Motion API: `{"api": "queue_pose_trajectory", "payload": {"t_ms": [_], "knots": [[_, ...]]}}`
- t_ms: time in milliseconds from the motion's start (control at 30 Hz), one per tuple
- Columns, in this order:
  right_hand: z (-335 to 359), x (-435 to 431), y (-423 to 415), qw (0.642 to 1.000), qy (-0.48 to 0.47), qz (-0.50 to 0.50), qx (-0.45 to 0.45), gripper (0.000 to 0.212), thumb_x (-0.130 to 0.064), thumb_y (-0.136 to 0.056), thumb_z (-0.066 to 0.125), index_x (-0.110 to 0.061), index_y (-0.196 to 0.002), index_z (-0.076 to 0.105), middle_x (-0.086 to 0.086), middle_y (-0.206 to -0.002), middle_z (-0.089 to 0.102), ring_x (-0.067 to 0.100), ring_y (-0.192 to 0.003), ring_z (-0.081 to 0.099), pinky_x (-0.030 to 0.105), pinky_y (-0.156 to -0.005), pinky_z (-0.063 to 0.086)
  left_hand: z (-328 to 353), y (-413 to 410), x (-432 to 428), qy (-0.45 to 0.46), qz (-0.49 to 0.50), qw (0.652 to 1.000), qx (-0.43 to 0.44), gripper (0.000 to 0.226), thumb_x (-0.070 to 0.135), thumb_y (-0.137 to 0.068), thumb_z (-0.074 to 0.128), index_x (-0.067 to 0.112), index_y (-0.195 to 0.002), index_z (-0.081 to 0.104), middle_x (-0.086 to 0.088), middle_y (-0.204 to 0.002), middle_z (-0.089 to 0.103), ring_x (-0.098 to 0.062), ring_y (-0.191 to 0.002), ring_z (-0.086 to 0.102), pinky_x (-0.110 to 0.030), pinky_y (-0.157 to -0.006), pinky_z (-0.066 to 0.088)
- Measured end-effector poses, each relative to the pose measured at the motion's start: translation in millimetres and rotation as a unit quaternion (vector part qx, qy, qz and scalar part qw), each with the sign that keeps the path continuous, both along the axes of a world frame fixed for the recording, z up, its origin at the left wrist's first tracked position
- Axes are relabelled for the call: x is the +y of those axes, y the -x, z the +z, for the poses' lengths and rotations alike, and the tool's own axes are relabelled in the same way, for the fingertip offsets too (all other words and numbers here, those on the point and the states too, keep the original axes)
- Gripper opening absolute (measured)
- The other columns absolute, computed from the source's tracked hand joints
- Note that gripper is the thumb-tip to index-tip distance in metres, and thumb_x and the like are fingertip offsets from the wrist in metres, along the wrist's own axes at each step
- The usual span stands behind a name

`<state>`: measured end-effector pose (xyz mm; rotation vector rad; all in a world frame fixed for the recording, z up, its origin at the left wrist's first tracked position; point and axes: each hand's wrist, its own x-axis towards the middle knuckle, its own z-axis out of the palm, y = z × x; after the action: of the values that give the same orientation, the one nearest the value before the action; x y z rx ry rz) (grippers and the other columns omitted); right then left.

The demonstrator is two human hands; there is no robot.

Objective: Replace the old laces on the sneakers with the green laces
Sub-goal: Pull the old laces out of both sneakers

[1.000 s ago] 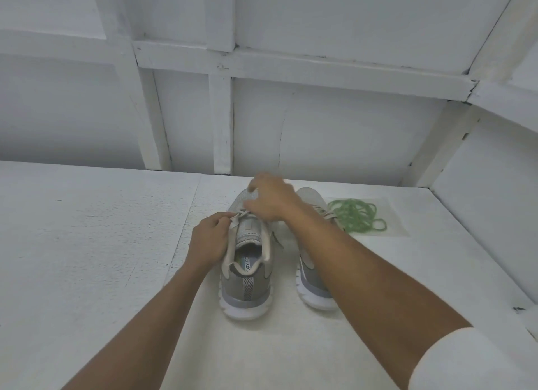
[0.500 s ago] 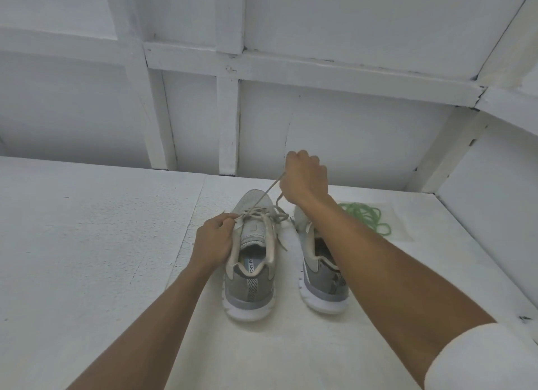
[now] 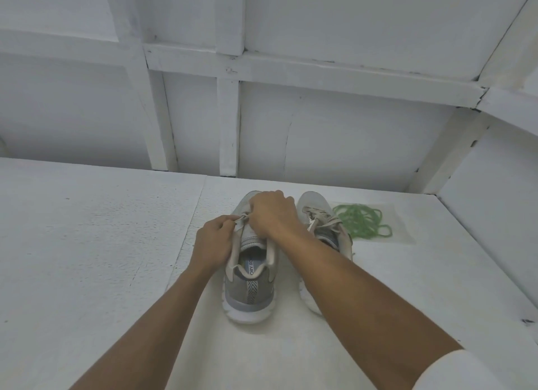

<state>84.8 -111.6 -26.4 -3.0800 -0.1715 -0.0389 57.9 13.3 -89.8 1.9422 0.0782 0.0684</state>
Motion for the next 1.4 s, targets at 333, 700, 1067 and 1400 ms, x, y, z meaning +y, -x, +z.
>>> {"api": "queue_pose_trajectory", "payload": {"t_ms": [333, 700, 1067, 1400], "knots": [[40.9, -50.3, -17.1, 0.975, -0.199, -0.069, -0.076, 0.022, 0.007, -0.076, 0.041, -0.003, -0.083, 0.059, 0.011, -0.089, 0.056, 0.031, -0.072, 0.055, 0.03, -0.059, 0.042, -1.2, -0.5, 0.5, 0.002, 0.0, 1.0, 0.001, 0.042, 0.032, -0.084, 0.036, 0.023, -0.104, 0.073, 0.003, -0.099, 0.069, -0.021, -0.1, 0.06, -0.037, -0.09, 0.048], [68.2, -82.3, -29.9, 0.955, -0.242, -0.109, -0.135, 0.016, 0.001, -0.087, 0.046, 0.003, -0.09, 0.062, 0.018, -0.099, 0.061, 0.036, -0.085, 0.064, 0.041, -0.071, 0.054, 6.4, 4.3, -0.4, 0.003, -0.001, 1.0, 0.014, 0.049, 0.037, -0.076, 0.033, 0.024, -0.103, 0.073, 0.005, -0.098, 0.068, -0.02, -0.1, 0.06, -0.038, -0.093, 0.048], [28.7, -54.0, 0.4, 0.986, -0.141, -0.045, 0.083, 0.017, -0.008, -0.083, 0.056, 0.006, -0.081, 0.066, 0.016, -0.085, 0.067, 0.031, -0.074, 0.059, 0.028, -0.057, 0.041, 13.2, -1.8, 3.8, -0.055, -0.038, 0.997, 0.033, 0.035, 0.033, -0.09, 0.041, 0.022, -0.103, 0.071, 0.0, -0.104, 0.069, -0.023, -0.102, 0.06, -0.036, -0.091, 0.047], [1.4, -32.0, 34.7, 0.951, -0.276, -0.101, 0.101, 0.026, -0.032, -0.09, 0.053, -0.011, -0.094, 0.067, 0.011, -0.104, 0.067, 0.027, -0.086, 0.059, 0.028, -0.069, 0.042, 52.0, -38.4, -22.3, -0.233, -0.125, 0.964, 0.019, 0.023, 0.018, -0.089, 0.056, 0.014, -0.103, 0.074, -0.004, -0.108, 0.071, -0.021, -0.103, 0.061, -0.025, -0.083, 0.045]]}}
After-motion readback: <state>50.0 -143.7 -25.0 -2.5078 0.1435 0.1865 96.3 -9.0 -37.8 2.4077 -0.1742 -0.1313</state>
